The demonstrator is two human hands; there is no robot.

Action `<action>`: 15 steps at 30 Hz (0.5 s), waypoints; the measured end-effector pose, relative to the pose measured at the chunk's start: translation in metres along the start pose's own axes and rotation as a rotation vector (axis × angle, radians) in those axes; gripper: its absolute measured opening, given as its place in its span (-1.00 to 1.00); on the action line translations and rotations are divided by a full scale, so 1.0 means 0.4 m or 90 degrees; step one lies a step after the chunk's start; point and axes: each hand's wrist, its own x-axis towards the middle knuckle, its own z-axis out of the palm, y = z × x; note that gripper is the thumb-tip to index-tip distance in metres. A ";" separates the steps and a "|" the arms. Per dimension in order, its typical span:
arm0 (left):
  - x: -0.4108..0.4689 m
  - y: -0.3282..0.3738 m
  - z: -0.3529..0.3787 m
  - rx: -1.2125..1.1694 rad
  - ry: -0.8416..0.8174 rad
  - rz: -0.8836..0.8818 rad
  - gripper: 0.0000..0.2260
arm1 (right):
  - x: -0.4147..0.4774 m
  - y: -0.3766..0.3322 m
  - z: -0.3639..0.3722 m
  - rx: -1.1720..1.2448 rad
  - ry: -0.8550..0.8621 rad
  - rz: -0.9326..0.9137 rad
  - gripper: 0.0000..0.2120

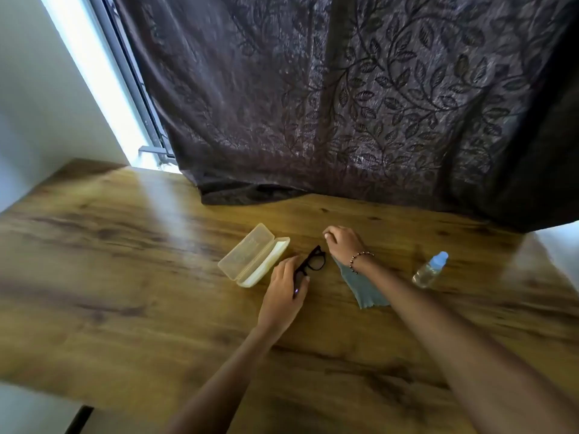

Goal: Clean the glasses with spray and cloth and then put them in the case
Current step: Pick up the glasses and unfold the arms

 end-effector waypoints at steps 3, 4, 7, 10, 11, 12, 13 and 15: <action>0.002 -0.010 -0.007 0.022 -0.038 -0.020 -0.45 | 0.002 0.003 0.010 0.015 -0.009 0.023 -0.73; -0.001 -0.010 -0.011 0.027 -0.049 -0.029 -0.41 | 0.000 0.000 0.010 0.020 -0.022 0.030 -0.73; -0.018 -0.014 -0.011 0.053 -0.034 -0.036 -0.45 | 0.005 0.001 0.025 0.032 -0.045 0.029 -0.73; -0.029 -0.021 -0.012 0.081 -0.005 -0.020 -0.55 | 0.003 -0.003 0.031 0.046 -0.062 0.028 -0.71; -0.031 -0.019 -0.013 0.081 -0.006 -0.020 -0.57 | 0.002 -0.005 0.032 0.059 -0.064 0.033 -0.71; -0.032 -0.018 -0.012 0.078 -0.007 -0.020 -0.57 | 0.001 -0.007 0.034 0.074 -0.065 0.041 -0.72; -0.030 -0.017 -0.013 0.074 -0.009 -0.020 -0.58 | 0.001 -0.007 0.035 0.092 -0.063 0.049 -0.74; -0.023 -0.013 -0.010 0.068 -0.011 -0.012 -0.60 | 0.005 -0.004 0.034 0.127 -0.057 0.066 -0.80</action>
